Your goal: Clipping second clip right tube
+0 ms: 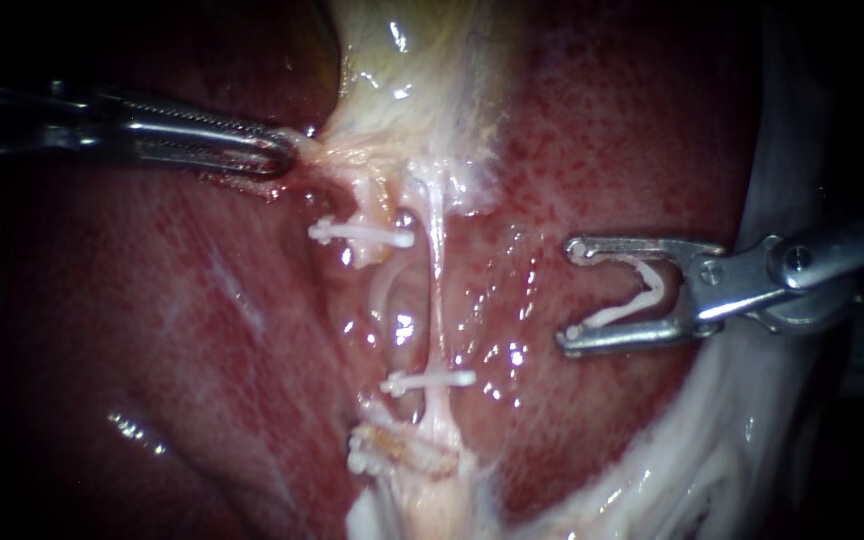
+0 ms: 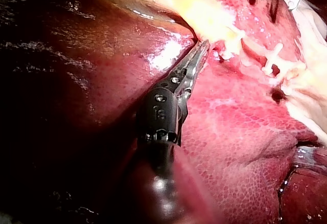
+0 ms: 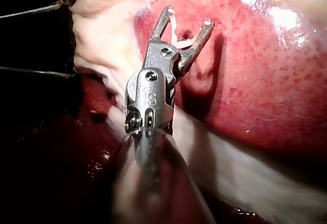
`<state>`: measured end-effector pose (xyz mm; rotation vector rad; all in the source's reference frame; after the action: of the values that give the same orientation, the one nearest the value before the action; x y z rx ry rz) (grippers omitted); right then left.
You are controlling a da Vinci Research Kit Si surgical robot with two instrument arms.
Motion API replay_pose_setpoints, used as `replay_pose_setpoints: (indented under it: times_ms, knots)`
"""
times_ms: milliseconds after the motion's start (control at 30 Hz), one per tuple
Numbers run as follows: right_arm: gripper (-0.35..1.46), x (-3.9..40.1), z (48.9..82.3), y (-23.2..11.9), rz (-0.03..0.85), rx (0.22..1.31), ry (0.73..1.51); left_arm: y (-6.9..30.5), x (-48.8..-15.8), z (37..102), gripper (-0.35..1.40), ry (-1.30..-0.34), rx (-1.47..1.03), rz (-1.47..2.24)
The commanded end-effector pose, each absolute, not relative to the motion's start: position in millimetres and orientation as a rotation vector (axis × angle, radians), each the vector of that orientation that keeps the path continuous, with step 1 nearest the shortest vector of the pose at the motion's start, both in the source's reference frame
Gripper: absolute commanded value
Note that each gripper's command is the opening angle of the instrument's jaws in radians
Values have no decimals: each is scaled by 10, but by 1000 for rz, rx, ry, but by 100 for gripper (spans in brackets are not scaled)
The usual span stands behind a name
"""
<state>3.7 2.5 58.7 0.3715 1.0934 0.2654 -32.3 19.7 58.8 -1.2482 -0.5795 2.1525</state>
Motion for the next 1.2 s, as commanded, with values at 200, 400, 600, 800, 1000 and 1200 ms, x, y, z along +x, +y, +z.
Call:
replay_pose_setpoints:
  times_ms: [200,400,600,800,1000,1200]
  knots:
    - [50,37,587,26,266,372,1093,217,-302,552,-35,-578,-1243,2126]
    - [50,39,587,26,264,376,1095,232,-284,519,-35,-528,-1276,2121]
    - [50,55,588,29,285,464,1113,230,-285,515,-35,-525,-1277,2117]
    - [50,86,592,31,381,616,1111,230,-287,515,-35,-524,-1276,2117]
    - [50,116,608,19,442,722,1097,230,-287,515,-35,-523,-1276,2117]
    - [50,150,630,11,473,795,1082,229,-288,515,-35,-522,-1275,2117]
